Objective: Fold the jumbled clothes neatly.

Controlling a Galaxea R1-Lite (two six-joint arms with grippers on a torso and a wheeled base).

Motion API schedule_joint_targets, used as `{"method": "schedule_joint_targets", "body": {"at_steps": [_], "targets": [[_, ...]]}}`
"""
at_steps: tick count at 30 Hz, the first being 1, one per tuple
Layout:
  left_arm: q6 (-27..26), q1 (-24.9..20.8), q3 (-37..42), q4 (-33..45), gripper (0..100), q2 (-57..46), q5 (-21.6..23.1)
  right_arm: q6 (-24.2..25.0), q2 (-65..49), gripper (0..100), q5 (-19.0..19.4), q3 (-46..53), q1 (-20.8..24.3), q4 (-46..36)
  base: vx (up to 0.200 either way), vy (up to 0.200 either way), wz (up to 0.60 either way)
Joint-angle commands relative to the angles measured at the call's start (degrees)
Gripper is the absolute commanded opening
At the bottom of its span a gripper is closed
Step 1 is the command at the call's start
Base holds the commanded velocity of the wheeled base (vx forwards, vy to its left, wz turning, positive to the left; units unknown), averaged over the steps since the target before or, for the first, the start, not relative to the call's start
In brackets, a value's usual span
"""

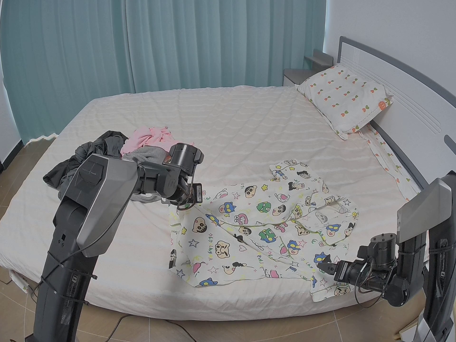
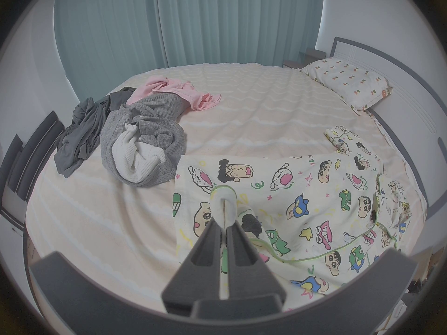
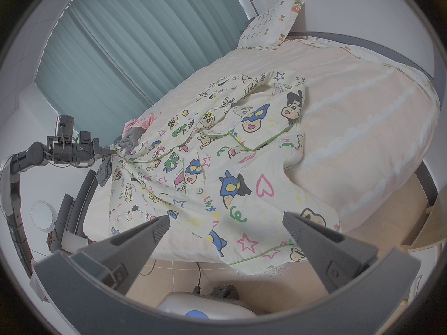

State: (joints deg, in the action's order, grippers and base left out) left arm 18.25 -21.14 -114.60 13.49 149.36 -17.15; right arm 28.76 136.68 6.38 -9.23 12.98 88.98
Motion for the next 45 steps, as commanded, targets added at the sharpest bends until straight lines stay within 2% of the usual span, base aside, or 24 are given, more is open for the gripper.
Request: {"method": "schedule_joint_targets", "body": {"at_steps": [1, 4, 5, 11, 13, 16, 17, 19, 21, 22, 23, 24, 26, 29, 31, 32, 33, 34, 35, 37, 40, 41, 42, 45], "targets": [[0.03, -0.13, 0.01, -0.40, 0, 0.85, -0.25, -0.02, 0.08, 100, 0.04, 0.00, 0.02, 0.76, 0.000, 0.000, 0.00], [0.12, -0.22, 0.01, -0.58, 0, 0.85, -0.25, -0.02, 0.08, 100, 0.04, 0.09, 0.02, 0.76, 0.000, 0.000, 0.00], [0.47, -0.39, 0.01, -0.58, 100, 0.93, -0.25, -0.02, 0.08, 100, 0.04, 0.09, 0.02, 0.76, 0.000, 0.000, 0.00], [3.64, -0.39, 0.01, -1.98, 100, 0.76, -0.25, 0.07, -0.01, 100, 0.04, 0.00, 0.02, 0.76, 0.000, 0.000, 0.00], [7.94, 0.04, 0.01, -0.66, 100, -0.21, 0.45, 0.07, -0.19, 100, 0.04, -0.18, -0.41, 0.76, 0.000, 0.000, 0.00], [9.96, 0.48, 0.01, 1.18, 100, -1.61, 1.60, 0.07, -0.27, 100, 0.04, -0.18, -0.68, 0.76, 0.000, 0.000, 0.00], [12.07, 1.28, 0.01, 5.31, 100, -3.72, 5.37, 0.07, -0.54, 100, 0.04, -0.18, -0.85, 0.76, 0.000, 0.000, 0.00], [14.97, 1.89, 0.01, 8.74, 100, -6.36, 9.77, 0.07, -0.80, 100, 0.04, -0.09, -0.85, 0.76, 0.000, 0.000, 0.00], [16.99, 2.24, 0.01, 10.41, 100, -8.12, 12.49, 0.16, -1.33, 100, 0.04, -0.18, -0.94, 0.76, 0.000, 0.000, 0.00], [16.99, 2.24, 0.01, 10.41, 100, -8.12, 12.49, 0.16, -1.33, 100, 0.04, -0.18, -0.94, 0.76, 0.000, 0.000, 0.00], [19.37, 3.47, 0.01, 11.82, 100, -12.43, 17.59, 0.16, -2.82, 100, 0.22, -0.09, -1.73, 0.76, 0.000, 0.000, 0.00], [19.37, 4.18, 0.26, 11.55, 100, -15.06, 20.05, 0.16, -3.44, 100, 0.39, 0.00, -2.00, 0.67, 0.000, 0.000, 0.00], [19.10, 4.62, 6.85, 9.71, 100, -18.75, 23.30, 0.16, -3.79, 100, 0.39, 0.09, -2.00, 0.67, 0.000, 0.000, 0.00], [18.31, 5.23, 20.39, 1.18, 100, -24.91, 27.87, 0.16, -3.79, 100, 0.39, 0.09, -1.73, 0.67, 0.000, 0.000, 0.00], [16.64, 5.23, 29.97, -4.71, 100, -27.89, 28.67, 0.16, -3.79, 100, 0.39, 0.09, -1.73, 0.67, 0.000, 0.000, 0.00], [16.64, 5.23, 29.97, -4.71, 100, -27.89, 28.67, 0.16, -3.79, 100, 0.39, 0.09, -1.73, 0.67, 0.000, 0.000, 0.00], [13.83, 4.70, 41.48, -11.56, 100, -30.18, 28.40, 0.16, -3.70, 100, 0.39, 0.18, -1.65, 0.67, 0.000, 0.000, 0.00], [12.86, 4.35, 47.28, -14.73, 100, -30.79, 28.14, 0.16, -3.61, 100, 0.30, 0.18, -1.56, 0.67, 0.000, 0.000, 0.00], [12.78, 4.26, 47.98, -15.08, 100, -30.79, 28.14, 0.16, -3.61, 100, 0.30, 0.18, -1.56, 0.67, 0.000, 0.000, 0.00], [12.16, 3.03, 58.44, -21.14, 100, -31.50, 28.58, 0.16, -3.44, 100, 0.30, 0.26, -1.29, 0.67, 0.000, 0.000, 0.00], [11.90, 2.77, 68.46, -31.95, 100, -30.79, 29.46, 0.16, -3.44, 100, 0.39, 0.53, -1.12, 0.67, 0.000, 0.000, 0.00], [11.90, 2.77, 68.46, -31.95, 100, -30.79, 29.46, 0.16, -3.44, 100, 0.39, 0.53, -1.12, 0.67, 0.000, 0.000, 0.00], [11.55, 2.77, 73.73, -41.62, 100, -28.60, 30.86, 0.16, -3.44, 100, 0.30, 0.61, -0.77, 0.67, 0.000, 0.000, 0.00], [6.27, 2.77, 78.39, -48.74, 100, -25.61, 31.83, 0.16, -3.44, 100, 0.22, 0.61, -0.68, 0.67, 0.000, 0.000, 0.00]]}}
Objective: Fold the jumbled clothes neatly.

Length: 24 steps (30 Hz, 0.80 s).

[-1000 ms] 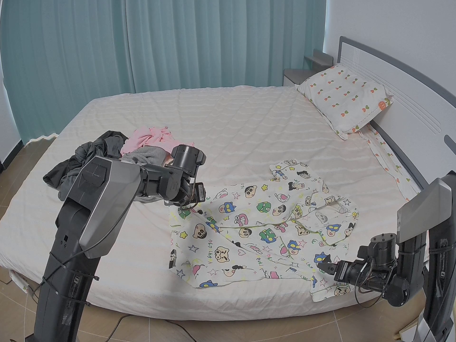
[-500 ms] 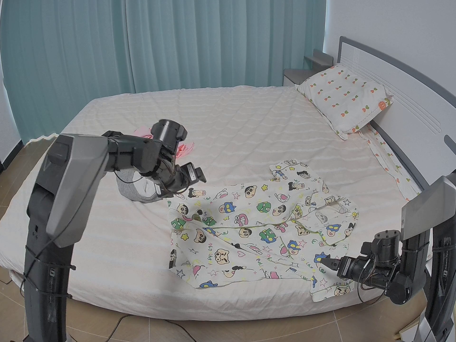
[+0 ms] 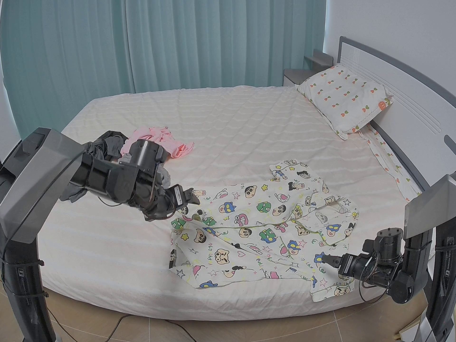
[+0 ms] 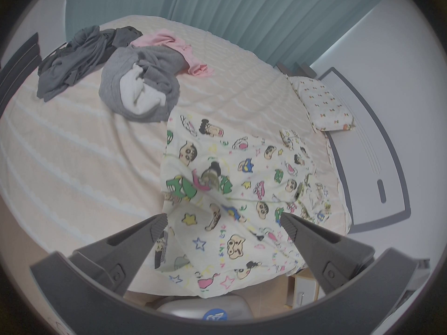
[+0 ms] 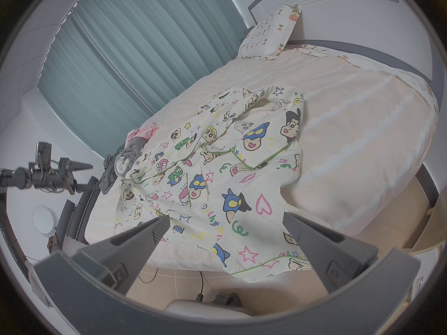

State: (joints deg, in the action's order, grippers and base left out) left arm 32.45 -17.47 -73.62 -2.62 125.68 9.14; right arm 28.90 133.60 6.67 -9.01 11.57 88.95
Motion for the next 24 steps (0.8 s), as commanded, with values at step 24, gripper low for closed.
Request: {"method": "schedule_joint_targets", "body": {"at_steps": [24], "targets": [[-38.43, -0.46, 35.47, -49.50, 100, 13.53, 11.07, -0.08, 0.61, 100, -0.16, 0.40, 1.00, 0.69, 0.000, 0.000, 0.00]]}}
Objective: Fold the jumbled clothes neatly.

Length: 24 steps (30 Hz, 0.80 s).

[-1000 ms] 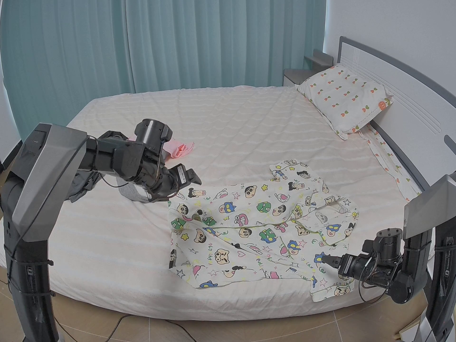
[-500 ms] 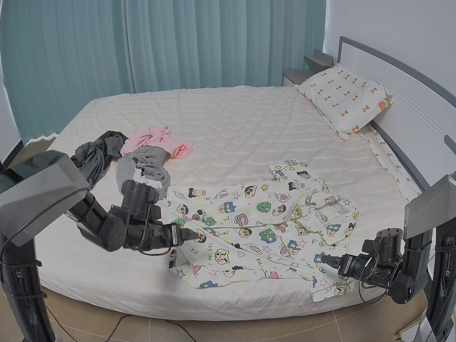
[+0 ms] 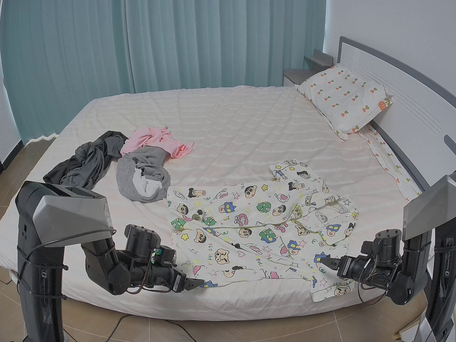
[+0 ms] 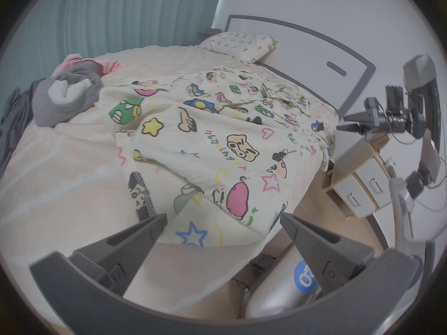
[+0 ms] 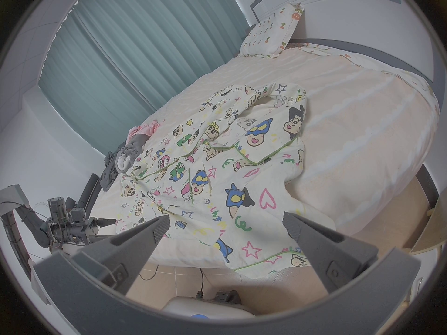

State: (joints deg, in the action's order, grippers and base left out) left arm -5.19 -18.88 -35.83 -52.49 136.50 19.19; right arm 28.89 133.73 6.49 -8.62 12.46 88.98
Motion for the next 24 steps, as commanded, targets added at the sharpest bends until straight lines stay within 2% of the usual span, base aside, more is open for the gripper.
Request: {"method": "schedule_joint_targets", "body": {"at_steps": [1, 7, 10, 14, 18, 24], "targets": [[-0.78, 0.95, -2.32, 0.37, 100, 2.72, 1.03, -0.06, 0.48, 100, 0.02, 0.01, 0.11, 0.67, 0.000, 0.000, 0.00], [-2.28, 2.18, -5.74, 4.06, 100, 2.90, 2.78, -0.06, 1.01, 100, -0.07, -0.08, 0.37, 0.67, 0.000, 0.000, 0.00], [-2.01, 2.45, -5.39, 4.42, 100, 2.54, 7.27, -0.06, 1.09, 100, -0.07, -0.08, 0.37, 0.67, 0.000, 0.000, 0.00], [-2.19, 2.54, -4.95, 4.42, 100, 2.54, 9.02, -0.06, 1.09, 100, -0.07, 0.01, 0.37, 0.67, 0.000, 0.000, 0.00], [-2.19, 3.24, -3.20, 3.98, 100, 1.75, 14.21, -0.06, 1.09, 100, -0.07, 0.01, 0.37, 0.67, 0.000, 0.000, 0.00], [-3.95, 5.35, -3.28, 3.98, 100, 2.02, 15.44, -0.06, 1.18, 100, -0.07, 0.01, 0.46, 0.67, 0.000, 0.000, 0.00]]}}
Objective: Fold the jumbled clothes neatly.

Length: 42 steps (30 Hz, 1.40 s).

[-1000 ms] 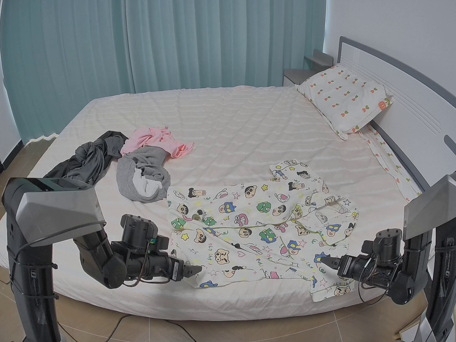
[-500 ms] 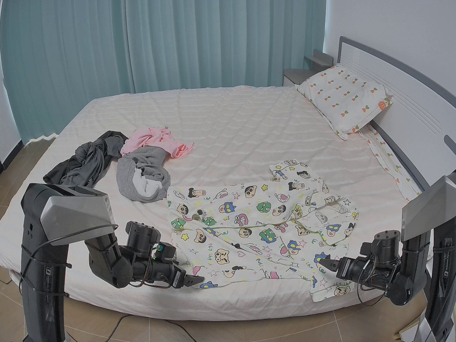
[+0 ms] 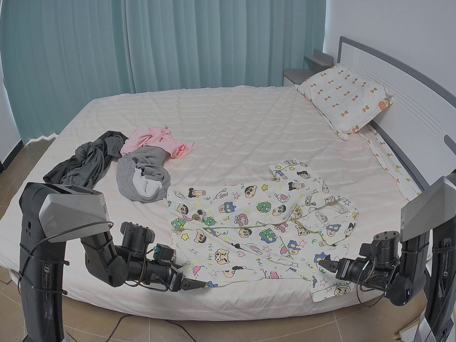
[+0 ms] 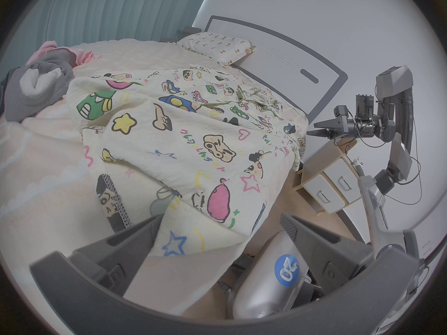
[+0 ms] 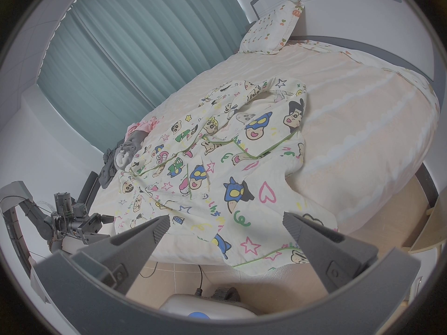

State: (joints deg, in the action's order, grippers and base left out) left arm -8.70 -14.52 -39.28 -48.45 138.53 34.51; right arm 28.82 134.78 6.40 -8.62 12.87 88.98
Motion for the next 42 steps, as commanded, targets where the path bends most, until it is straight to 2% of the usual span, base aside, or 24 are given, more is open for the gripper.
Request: {"method": "schedule_joint_targets", "body": {"at_steps": [1, 11, 12, 24, 31, 39, 42], "targets": [[-0.44, 0.98, 0.17, -0.07, 100, -0.02, 0.12, 0.01, 0.13, 100, 0.02, 0.01, 0.05, 0.67, 0.000, 0.000, 0.00], [-1.75, 1.86, -1.42, 0.11, 100, 0.86, 0.12, 0.01, 0.05, 100, -0.07, 0.01, 0.49, 0.67, 0.000, 0.000, 0.00], [-1.93, 1.86, -1.50, 0.11, 0, 0.86, 0.12, 0.01, 0.05, 100, -0.07, 0.09, 0.57, 0.67, 0.000, 0.000, 0.00], [-3.07, 2.30, -1.06, 0.37, 0, 0.86, 0.12, 0.01, -0.04, 100, -0.07, 0.09, 0.49, 0.67, 0.000, 0.000, 0.00], [-6.68, 3.44, -0.45, 1.07, 0, 0.77, 0.12, 0.01, 0.05, 100, -0.07, 0.09, 0.49, 0.67, 0.000, 0.000, 0.00], [-14.24, 6.43, 1.31, 12.50, 0, -3.45, 0.12, 0.01, 0.13, 100, -0.07, 0.01, 0.49, 0.67, 0.000, 0.000, 0.00], [-15.55, 7.14, 1.49, 15.75, 0, -5.03, 0.12, 0.01, 0.22, 100, -0.07, 0.01, 0.40, 0.67, 0.000, 0.000, 0.00]]}}
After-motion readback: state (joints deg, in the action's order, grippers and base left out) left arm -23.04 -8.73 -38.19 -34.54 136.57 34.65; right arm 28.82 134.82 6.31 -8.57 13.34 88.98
